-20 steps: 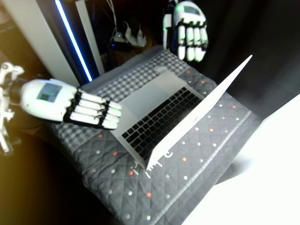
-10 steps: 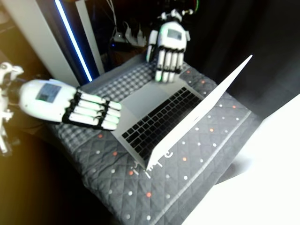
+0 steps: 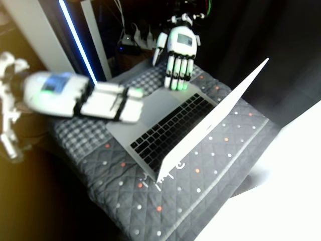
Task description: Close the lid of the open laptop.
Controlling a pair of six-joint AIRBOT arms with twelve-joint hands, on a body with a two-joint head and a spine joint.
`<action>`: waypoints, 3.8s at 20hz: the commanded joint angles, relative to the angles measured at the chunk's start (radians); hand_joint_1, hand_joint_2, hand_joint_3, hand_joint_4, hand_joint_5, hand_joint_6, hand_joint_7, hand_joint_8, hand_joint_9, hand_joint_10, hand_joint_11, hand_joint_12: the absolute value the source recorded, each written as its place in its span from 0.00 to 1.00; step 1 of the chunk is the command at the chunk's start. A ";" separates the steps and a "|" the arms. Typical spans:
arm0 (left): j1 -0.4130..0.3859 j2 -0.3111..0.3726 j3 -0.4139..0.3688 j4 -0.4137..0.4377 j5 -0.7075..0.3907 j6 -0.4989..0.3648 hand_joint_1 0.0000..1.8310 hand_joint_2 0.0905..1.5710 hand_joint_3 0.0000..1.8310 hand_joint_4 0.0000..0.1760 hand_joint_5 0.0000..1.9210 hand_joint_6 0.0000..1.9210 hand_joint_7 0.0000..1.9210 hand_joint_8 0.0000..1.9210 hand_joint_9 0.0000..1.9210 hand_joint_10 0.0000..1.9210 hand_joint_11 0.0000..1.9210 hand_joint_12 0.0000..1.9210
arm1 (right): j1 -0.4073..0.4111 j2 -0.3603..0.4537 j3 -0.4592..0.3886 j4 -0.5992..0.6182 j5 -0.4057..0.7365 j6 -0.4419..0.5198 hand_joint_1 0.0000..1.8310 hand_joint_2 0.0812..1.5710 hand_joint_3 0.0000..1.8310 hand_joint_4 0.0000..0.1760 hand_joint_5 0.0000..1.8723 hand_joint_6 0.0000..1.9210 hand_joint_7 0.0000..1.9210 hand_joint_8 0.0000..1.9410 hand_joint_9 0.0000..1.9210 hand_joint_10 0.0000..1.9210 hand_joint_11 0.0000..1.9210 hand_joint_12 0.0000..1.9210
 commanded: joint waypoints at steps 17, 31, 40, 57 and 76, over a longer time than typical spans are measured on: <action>0.020 -0.059 0.032 0.030 -0.053 -0.065 0.05 0.90 0.00 0.19 0.04 0.00 0.04 0.00 0.03 0.00 0.00 0.27 | 0.186 -0.114 0.063 0.072 -0.080 -0.189 0.16 0.93 0.01 0.67 0.00 0.00 0.00 0.00 0.00 0.00 0.00 0.00; 0.020 -0.088 0.053 0.031 -0.045 -0.078 0.11 0.89 0.00 0.03 0.07 0.00 0.08 0.00 0.06 0.01 0.00 0.38 | 0.397 -0.210 0.159 0.050 -0.122 -0.186 0.09 0.90 0.00 0.17 0.00 0.00 0.00 0.00 0.00 0.00 0.00 0.00; 0.020 -0.117 0.071 0.042 -0.041 -0.103 0.11 0.90 0.00 0.03 0.06 0.00 0.06 0.00 0.05 0.01 0.00 0.36 | 0.492 -0.319 0.317 0.206 -0.316 -0.190 0.21 0.90 0.00 0.41 0.00 0.00 0.00 0.00 0.00 0.00 0.00 0.01; 0.050 -0.107 0.068 -0.017 -0.049 -0.104 0.07 0.91 0.00 0.18 0.04 0.00 0.04 0.00 0.03 0.00 0.00 0.20 | 0.481 -0.205 0.118 -0.132 -0.338 0.008 0.36 0.78 0.00 0.00 0.00 0.96 0.03 0.87 0.02 0.96 0.03 1.00; 0.147 0.114 -0.110 -0.082 -0.529 -0.074 0.23 0.95 0.01 0.00 0.41 0.85 0.54 0.91 0.57 0.96 0.40 0.98 | 0.168 -0.124 0.060 -0.358 -0.180 0.436 0.26 0.83 0.00 0.00 0.00 0.68 0.02 0.65 0.03 0.83 0.01 1.00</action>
